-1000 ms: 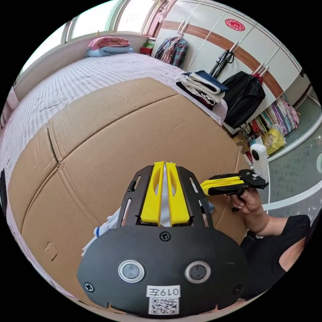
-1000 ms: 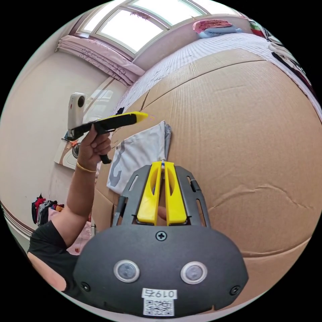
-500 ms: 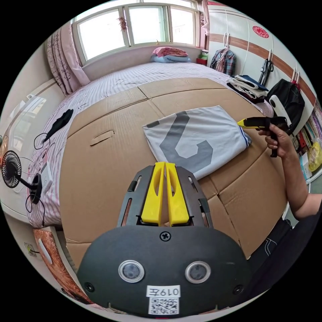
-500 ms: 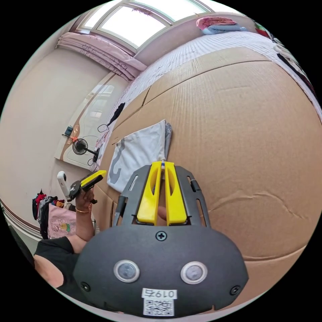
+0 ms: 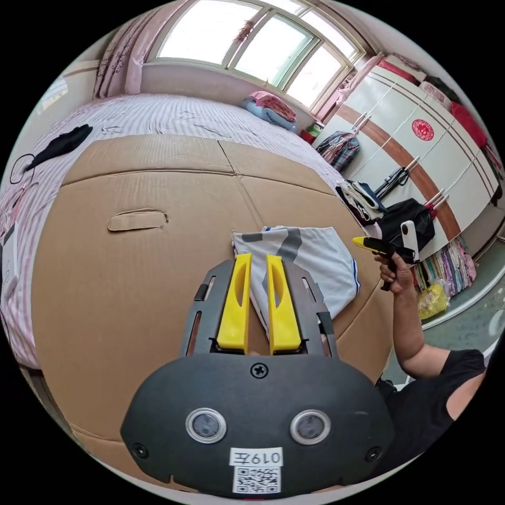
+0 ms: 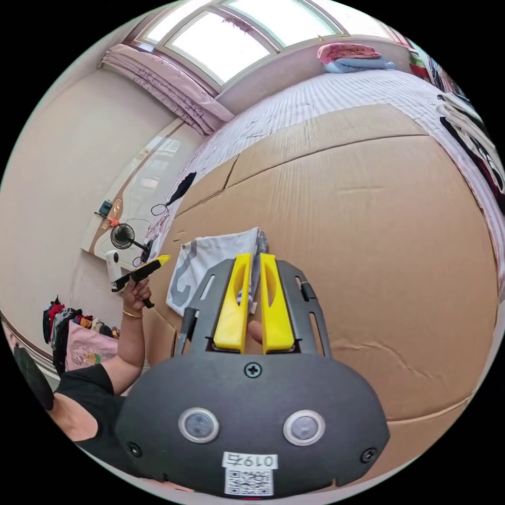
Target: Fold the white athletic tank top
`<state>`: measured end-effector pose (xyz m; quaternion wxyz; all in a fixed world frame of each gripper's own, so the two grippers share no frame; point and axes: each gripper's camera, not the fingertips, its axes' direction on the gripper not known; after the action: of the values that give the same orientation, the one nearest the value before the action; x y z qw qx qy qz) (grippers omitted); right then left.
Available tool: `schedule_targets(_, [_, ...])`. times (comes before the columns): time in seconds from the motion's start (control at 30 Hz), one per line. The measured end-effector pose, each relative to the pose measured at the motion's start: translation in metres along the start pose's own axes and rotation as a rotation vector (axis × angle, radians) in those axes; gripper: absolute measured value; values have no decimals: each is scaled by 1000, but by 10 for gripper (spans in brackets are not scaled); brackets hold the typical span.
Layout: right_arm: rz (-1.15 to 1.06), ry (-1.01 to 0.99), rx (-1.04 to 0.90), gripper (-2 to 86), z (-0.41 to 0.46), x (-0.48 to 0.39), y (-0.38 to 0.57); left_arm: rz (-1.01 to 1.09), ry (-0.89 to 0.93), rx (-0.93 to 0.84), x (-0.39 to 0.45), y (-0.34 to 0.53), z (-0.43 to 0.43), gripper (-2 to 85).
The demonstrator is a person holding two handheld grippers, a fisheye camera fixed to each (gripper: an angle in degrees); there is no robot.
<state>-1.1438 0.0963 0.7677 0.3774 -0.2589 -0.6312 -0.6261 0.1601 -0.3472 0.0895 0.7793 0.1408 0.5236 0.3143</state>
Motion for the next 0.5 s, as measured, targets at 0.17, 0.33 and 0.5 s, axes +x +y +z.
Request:
schedule_targets(0.17, [-30,47,-66,52,26,-9,-33,-66,14,-15,-39,-18,23,48])
schedule_targets(0.33, [-22,37,-87,52,39,-8,-44,-98,35,-22,-63,-18,34,51])
schedule_targets(0.5, [-6,5,-95,45,44,-5,-46,-99,28,-38,-78,-16,41,35])
